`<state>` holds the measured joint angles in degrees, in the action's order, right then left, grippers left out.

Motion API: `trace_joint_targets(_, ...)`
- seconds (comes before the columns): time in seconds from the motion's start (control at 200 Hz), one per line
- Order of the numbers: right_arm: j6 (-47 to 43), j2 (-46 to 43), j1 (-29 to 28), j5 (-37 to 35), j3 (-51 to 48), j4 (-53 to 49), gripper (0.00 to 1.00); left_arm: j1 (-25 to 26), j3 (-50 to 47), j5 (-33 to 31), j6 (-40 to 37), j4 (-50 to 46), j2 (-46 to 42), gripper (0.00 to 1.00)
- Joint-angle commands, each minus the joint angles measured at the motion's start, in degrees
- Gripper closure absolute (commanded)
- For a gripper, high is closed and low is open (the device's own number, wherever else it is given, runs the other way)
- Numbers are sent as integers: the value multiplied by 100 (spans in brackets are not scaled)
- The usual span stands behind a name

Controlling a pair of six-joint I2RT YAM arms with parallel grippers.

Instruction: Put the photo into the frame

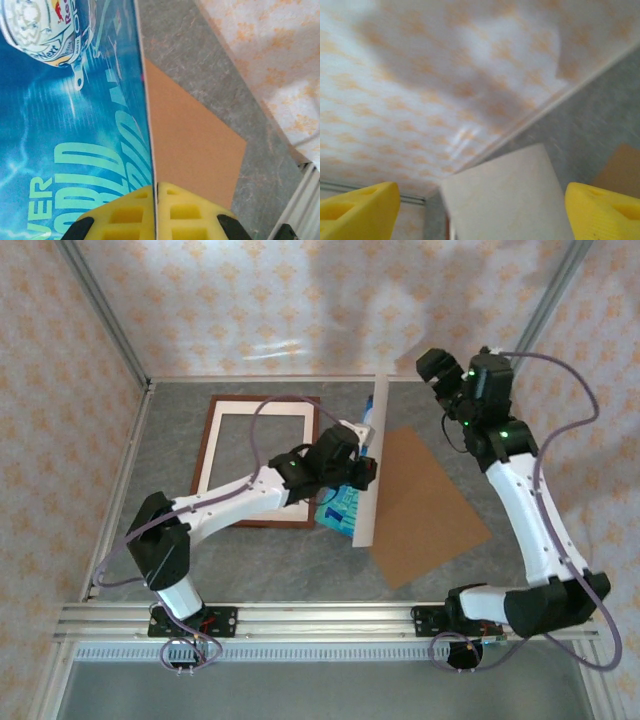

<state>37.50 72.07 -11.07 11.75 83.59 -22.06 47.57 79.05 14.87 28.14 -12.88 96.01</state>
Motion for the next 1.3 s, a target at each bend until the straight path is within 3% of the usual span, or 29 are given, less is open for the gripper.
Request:
trace_joint_targets(0.0, -679, -318, 4, -176, 239, 38, 14, -213, 253, 731, -447, -432, -479, 100)
trace_joint_targets(0.13, -1124, -396, 6, -643, 180, -130, 14, -429, 779, 1729, -665, -1043, -814, 100)
trace_joint_targets(0.31, -1458, -286, 17, -946, 148, -110, 13, -1038, 990, 2809, -222, -1280, -1392, 100)
trace_joint_targets(0.521, -1548, 6, 35, -925, 159, -88, 13, -2581, 429, 3374, 661, -1239, -1478, 100)
trace_joint_targets(0.691, -1587, 147, 54, -850, 149, -103, 12, -3445, 509, 2940, -42, -2213, -813, 100)
trace_joint_targets(0.981, -1577, 336, 66, -832, -45, 26, 12, -4265, 963, 2322, -1019, -3344, 517, 100)
trace_joint_targets(1.291, -1413, 691, 63, -364, -223, 367, 12, -4476, 2235, 37, -2069, -5072, 1728, 100)
